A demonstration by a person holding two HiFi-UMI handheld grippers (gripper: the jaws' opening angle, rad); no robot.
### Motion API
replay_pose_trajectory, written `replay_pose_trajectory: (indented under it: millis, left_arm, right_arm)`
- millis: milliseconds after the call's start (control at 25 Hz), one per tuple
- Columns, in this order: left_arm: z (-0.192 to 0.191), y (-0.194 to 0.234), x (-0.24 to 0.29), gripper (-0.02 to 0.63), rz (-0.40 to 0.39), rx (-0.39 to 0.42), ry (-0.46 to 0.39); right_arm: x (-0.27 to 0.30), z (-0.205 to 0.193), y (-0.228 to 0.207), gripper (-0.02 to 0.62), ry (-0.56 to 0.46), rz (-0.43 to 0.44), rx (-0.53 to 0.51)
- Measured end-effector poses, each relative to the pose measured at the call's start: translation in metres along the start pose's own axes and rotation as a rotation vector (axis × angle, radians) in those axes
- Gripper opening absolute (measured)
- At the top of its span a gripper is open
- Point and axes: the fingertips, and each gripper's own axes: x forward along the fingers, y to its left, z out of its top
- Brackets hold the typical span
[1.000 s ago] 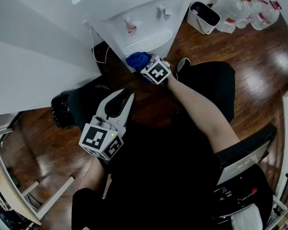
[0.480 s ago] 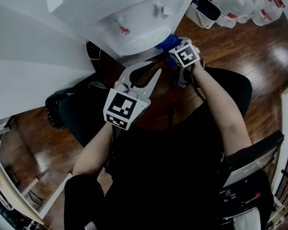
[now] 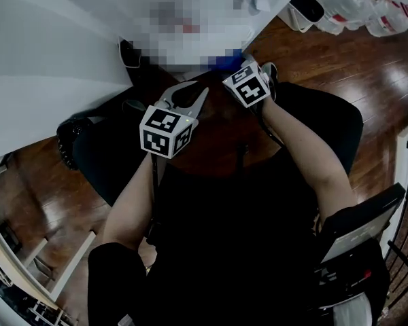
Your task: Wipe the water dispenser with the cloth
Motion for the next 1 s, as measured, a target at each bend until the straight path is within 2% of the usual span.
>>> replay_pose_trajectory:
  millis: [80,160,240,320,440,520,680,800,920,1000]
  left_arm:
    - [0.009,0.014,-0.017,0.066,0.049,-0.049,-0.049]
    - [0.030,0.023,-0.045,0.066,0.088,-0.083,-0.141]
    - [0.053,0.029,-0.075,0.066,0.128,-0.095,-0.235]
    - [0.067,0.033,-0.097,0.066,0.155,-0.094,-0.283]
    - [0.073,0.030,-0.104,0.066,0.152,-0.066,-0.285]
    - [0.071,0.026,-0.096,0.066,0.136,-0.037,-0.255]
    - [0.066,0.005,-0.065,0.066,0.035,-0.035,-0.199]
    - [0.053,-0.011,-0.048,0.066,-0.042,-0.095,-0.221]
    - [0.007,-0.004,-0.040,0.066,-0.014,-0.165,-0.171]
    - [-0.021,0.007,-0.040,0.066,0.028,-0.208,-0.117]
  right_arm:
    - [0.005,0.027,0.051,0.155,-0.037,0.090,-0.100]
    - [0.008,0.047,0.091,0.155,-0.073,0.164,-0.169]
    - [0.010,0.058,0.116,0.155,-0.093,0.214,-0.248]
    - [0.015,0.061,0.125,0.153,-0.090,0.234,-0.307]
    - [0.020,0.057,0.120,0.153,-0.074,0.224,-0.302]
    - [0.023,0.047,0.105,0.153,-0.055,0.205,-0.228]
    - [0.033,0.010,0.040,0.155,-0.017,0.136,-0.051]
    - [0.033,-0.031,-0.028,0.155,0.010,0.013,0.036]
    - [0.015,-0.052,-0.091,0.155,0.024,-0.164,0.183]
    - [0.006,-0.059,-0.120,0.155,0.045,-0.271,0.202]
